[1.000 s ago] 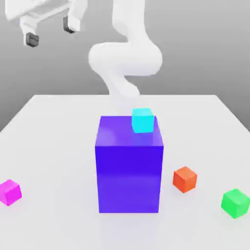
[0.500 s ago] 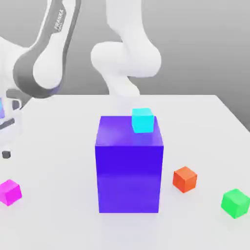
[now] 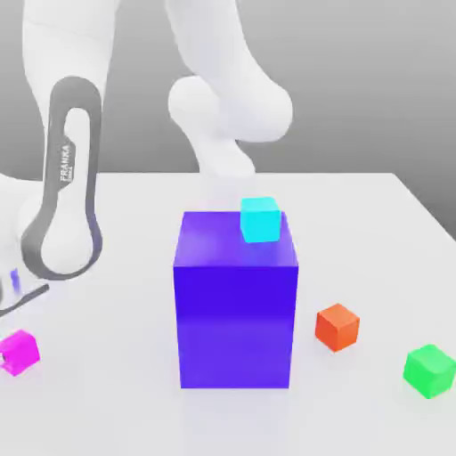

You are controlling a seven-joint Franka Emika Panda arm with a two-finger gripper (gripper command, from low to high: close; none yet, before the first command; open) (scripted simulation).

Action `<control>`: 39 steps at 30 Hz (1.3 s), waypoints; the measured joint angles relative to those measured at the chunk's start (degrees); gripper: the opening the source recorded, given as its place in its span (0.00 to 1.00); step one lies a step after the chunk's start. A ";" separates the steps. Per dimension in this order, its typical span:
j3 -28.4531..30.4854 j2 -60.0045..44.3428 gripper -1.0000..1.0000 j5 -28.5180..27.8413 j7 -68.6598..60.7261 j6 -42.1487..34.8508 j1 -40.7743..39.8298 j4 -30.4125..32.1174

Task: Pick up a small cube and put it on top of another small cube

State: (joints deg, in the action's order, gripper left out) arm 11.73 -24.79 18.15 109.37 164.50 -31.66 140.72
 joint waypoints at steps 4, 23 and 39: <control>4.07 7.23 0.00 -5.19 3.94 -5.41 2.97 1.72; -21.89 8.38 0.00 -21.61 -24.37 -10.62 24.19 -5.65; -36.18 6.95 1.00 -36.36 -34.59 -8.32 43.71 0.02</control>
